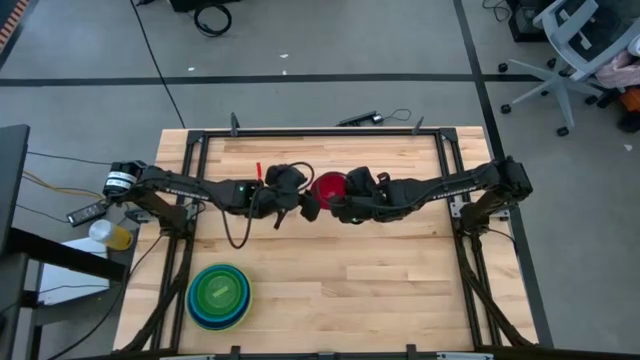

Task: Nest bowls inside each other
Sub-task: Stack the red bowl on top of the light green bowl

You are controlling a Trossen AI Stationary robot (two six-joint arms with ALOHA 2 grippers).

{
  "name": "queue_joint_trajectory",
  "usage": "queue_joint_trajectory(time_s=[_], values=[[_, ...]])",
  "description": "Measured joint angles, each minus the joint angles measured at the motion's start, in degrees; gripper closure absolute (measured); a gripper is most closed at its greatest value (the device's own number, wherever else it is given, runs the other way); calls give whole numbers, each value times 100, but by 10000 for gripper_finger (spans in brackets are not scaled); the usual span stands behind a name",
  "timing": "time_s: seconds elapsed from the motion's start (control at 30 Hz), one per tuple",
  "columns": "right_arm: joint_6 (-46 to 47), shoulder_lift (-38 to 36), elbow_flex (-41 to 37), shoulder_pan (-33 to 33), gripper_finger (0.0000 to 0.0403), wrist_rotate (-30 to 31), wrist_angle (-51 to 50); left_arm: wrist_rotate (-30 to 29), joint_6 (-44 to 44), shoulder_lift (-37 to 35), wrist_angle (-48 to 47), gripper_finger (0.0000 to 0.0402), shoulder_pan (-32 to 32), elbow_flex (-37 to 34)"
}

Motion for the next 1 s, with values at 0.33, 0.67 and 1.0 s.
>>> queue_joint_trajectory(time_s=[0.33, 0.67, 1.0], values=[[-822, -1, 0, -13, 372, -4, 454, 134, 274, 0, -33, 301, 154, 0], [-1275, -218, 2, -339, 286, -1160, 690, 726, 411, -82, -441, 394, 459, 9], [-2405, -1585, -2, -634, 219, -1917, 767, 2615, 897, -1068, -2973, 396, 1128, -9]])
